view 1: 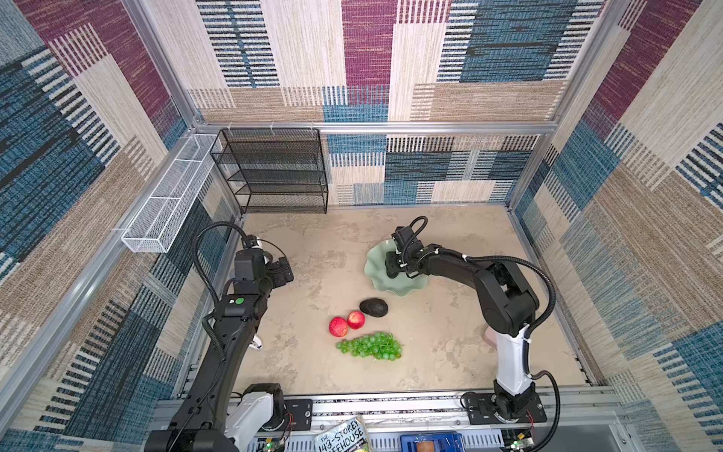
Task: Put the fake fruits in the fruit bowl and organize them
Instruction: 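Lower the avocado into the green bowl and open the right gripper, then grasp a red fruit with the left gripper while the right gripper hovers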
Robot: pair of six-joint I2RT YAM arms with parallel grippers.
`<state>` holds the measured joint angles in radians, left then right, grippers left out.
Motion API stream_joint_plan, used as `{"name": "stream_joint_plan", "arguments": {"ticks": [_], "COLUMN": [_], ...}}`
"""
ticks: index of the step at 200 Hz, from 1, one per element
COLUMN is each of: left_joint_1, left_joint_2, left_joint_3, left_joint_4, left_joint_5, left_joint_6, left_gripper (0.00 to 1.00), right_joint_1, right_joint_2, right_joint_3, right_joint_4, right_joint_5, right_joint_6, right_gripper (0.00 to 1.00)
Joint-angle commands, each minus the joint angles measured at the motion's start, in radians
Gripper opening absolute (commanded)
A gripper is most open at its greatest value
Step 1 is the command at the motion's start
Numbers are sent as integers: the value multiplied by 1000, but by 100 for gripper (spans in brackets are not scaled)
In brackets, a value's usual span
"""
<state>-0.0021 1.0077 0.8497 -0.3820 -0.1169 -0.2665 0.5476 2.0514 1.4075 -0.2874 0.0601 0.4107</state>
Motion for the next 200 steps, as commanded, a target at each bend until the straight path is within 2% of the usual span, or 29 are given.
{"name": "stream_joint_plan", "arguments": {"ticks": [1, 34, 54, 79, 109, 131, 153, 200], "left_joint_1": [0, -5, -61, -235, -405, -510, -557, -588], "left_joint_2": [-10, -32, -21, -15, 45, 96, 154, 249], "left_joint_3": [29, 57, 69, 59, 35, 26, 24, -26], "left_joint_4": [-129, -286, -370, -409, -408, -400, -373, -304], "left_joint_5": [91, 304, 372, 317, 286, 210, 180, 164], "left_joint_6": [-42, -54, -80, -143, -238, -267, -285, -339], "left_gripper": [92, 88, 86, 86, 85, 86, 86, 86], "right_joint_1": [0, -4, -14, -23, -26, -28, -27, -28], "right_joint_2": [13, -53, -134, -267, -404, -490, -556, -653], "right_joint_3": [5, 23, 21, -10, -78, -147, -203, -273], "right_joint_4": [0, -8, -7, 12, 38, 57, 59, 62], "right_joint_5": [-8, 13, 30, 70, 86, 84, 87, 93], "right_joint_6": [7, 0, -8, -25, -41, -31, -16, -7], "right_gripper": [64, 80, 89, 100, 100, 100, 100, 100]}}
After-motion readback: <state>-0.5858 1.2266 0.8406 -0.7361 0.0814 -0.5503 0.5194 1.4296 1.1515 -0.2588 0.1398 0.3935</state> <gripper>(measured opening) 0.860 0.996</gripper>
